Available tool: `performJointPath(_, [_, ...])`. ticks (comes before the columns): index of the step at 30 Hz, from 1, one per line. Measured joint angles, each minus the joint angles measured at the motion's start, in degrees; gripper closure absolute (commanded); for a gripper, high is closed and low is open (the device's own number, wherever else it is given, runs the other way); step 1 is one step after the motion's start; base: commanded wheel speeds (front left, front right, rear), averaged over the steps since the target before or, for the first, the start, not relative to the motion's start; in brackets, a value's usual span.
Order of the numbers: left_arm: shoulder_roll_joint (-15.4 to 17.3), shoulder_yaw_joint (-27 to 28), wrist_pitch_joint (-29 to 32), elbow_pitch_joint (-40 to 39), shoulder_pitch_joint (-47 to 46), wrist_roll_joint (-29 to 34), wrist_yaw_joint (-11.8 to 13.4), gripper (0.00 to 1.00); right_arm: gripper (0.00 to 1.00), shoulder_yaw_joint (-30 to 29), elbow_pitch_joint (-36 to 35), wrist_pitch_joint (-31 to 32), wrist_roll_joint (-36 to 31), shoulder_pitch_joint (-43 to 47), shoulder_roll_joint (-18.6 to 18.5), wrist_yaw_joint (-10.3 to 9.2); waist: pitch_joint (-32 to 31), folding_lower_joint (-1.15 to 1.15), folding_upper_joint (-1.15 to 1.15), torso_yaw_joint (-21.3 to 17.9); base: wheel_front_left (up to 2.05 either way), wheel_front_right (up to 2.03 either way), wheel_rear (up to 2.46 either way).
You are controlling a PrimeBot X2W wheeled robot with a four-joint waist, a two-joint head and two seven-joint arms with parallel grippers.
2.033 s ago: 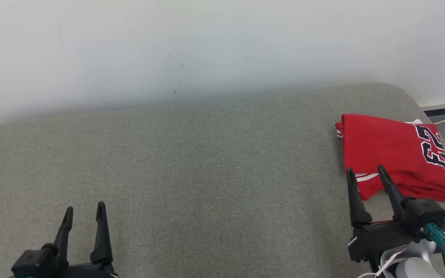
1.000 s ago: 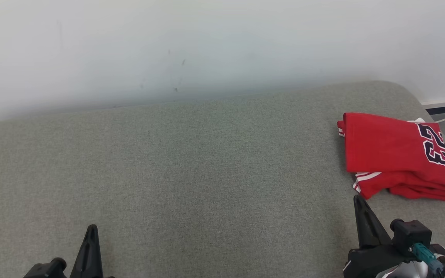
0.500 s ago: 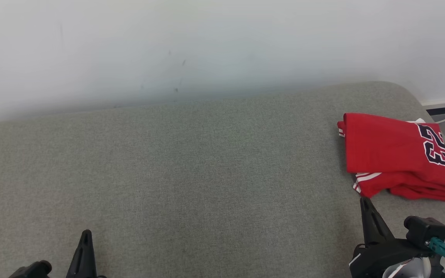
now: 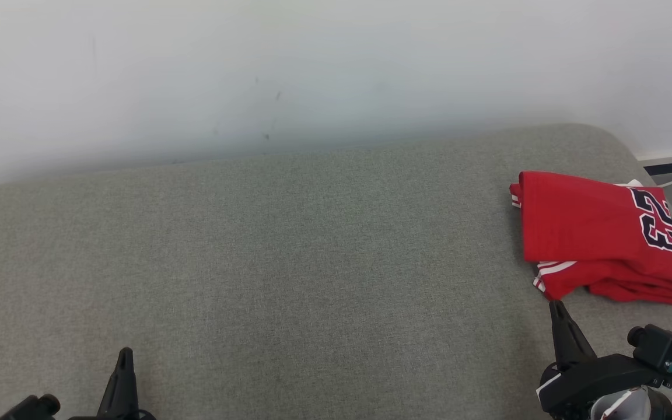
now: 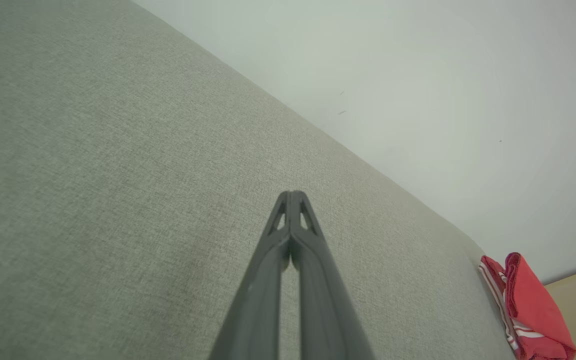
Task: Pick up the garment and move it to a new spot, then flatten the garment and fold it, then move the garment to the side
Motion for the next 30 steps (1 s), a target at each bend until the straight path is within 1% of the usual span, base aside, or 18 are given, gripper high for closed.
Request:
performJointPath(10, [-0.37,1.43,1.59,1.03,-0.99,-7.61,-1.03,1.0,1.0,-1.67,0.56,1.88,7.68,-0.41,0.64,1.47,-0.06,0.0,0.0,0.04,0.0,0.0,0.0])
performJointPath(15, [-0.48,2.13,2.58,1.56,-1.28,-11.37,-1.97,1.0,1.0,-2.48,0.87,2.52,11.49,-0.97,0.98,2.07,-0.09,0.0,0.0,0.06,0.0,0.0,0.0])
performJointPath(19, [-0.71,2.63,3.11,1.91,-1.86,-14.66,-2.1,1.0,1.0,-3.19,1.16,3.25,14.58,-1.03,1.31,2.72,-0.12,0.0,0.0,0.08,0.0,0.0,0.0])
performJointPath(21, [-0.79,3.09,3.58,2.24,-2.02,-17.14,-2.55,1.0,1.0,-3.67,1.31,3.94,16.9,-1.04,1.43,3.15,-0.14,0.0,0.0,0.09,0.0,0.0,0.0])
performJointPath(30, [-0.98,4.35,5.11,3.18,-2.6,-24.1,-4.0,1.0,1.0,-5.16,1.76,5.52,23.64,-1.24,1.92,4.47,-0.19,0.0,0.0,0.12,0.0,0.0,0.0])
